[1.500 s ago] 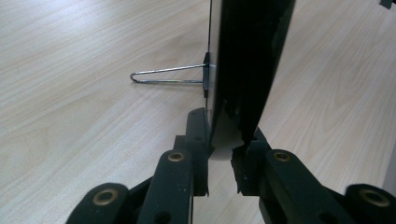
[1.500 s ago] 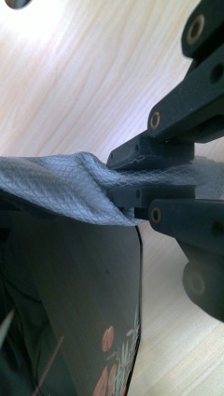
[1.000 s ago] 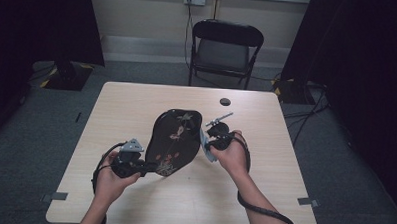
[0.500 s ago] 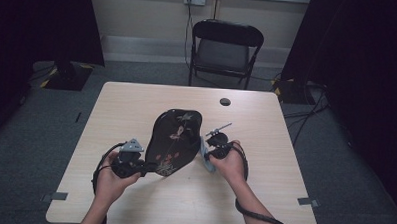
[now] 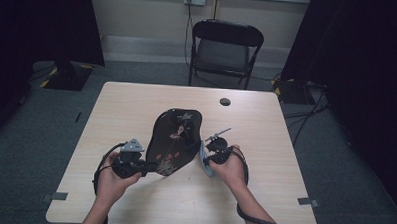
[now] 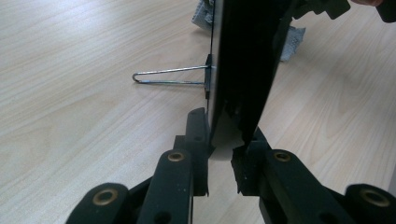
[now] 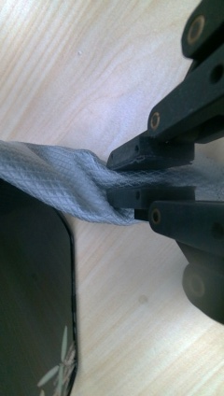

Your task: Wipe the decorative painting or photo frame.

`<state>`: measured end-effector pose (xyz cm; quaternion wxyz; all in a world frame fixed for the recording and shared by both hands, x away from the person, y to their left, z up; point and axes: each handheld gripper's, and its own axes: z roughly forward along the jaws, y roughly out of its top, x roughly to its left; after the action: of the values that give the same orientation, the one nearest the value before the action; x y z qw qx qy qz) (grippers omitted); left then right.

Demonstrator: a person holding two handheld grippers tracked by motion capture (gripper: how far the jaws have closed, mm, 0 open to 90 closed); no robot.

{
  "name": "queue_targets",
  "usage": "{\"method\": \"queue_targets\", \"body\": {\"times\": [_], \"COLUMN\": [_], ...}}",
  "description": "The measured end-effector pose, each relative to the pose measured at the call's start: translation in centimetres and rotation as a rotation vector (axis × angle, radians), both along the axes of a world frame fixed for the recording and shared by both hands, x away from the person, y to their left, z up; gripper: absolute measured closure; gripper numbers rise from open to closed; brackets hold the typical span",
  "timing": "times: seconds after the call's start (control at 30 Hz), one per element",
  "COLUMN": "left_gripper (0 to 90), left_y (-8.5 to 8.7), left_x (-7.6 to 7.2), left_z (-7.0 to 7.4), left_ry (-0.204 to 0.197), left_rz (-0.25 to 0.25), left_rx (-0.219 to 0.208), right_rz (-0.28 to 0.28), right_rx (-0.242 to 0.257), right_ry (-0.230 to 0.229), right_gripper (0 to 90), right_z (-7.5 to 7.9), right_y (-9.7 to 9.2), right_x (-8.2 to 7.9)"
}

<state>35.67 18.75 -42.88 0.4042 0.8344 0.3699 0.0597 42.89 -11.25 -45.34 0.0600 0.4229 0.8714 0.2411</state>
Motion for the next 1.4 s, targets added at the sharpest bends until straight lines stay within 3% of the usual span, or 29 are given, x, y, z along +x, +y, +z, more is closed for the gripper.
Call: {"method": "queue_targets", "body": {"times": [0.17, 0.33, 0.63, 0.87, 1.17, 1.4], "left_gripper": [78.5, 78.3, 77.8, 64.4, 44.8, 37.6], "left_y": [-0.1, 0.0, -0.1, 0.1, 0.1, 0.2], "left_x": [0.2, 0.2, 0.1, 0.1, 0.0, -0.2], "left_z": [0.0, -0.1, -0.1, 0.0, -0.1, -0.2], "left_ry": [-0.005, 0.000, 0.004, 0.020, 0.029, 0.013], "left_rz": [0.005, 0.009, 0.027, 0.072, 0.072, 0.073], "left_rx": [0.001, -0.008, -0.012, 0.006, -0.005, -0.008], "right_rz": [-0.004, -0.041, -0.096, -0.107, -0.106, -0.117], "right_rx": [-0.019, -0.007, -0.052, -0.062, -0.062, -0.045], "right_ry": [-0.027, -0.054, -0.090, -0.096, -0.101, -0.115], "right_gripper": [81.8, 81.7, 81.3, 79.6, 67.4, 58.4], "right_z": [0.3, 1.0, 1.6, 1.3, 1.0, 1.0], "right_y": [-0.7, -2.9, -6.2, -6.9, -6.8, -7.1], "right_x": [-0.2, 0.1, 0.3, 0.3, 0.3, 0.2]}}
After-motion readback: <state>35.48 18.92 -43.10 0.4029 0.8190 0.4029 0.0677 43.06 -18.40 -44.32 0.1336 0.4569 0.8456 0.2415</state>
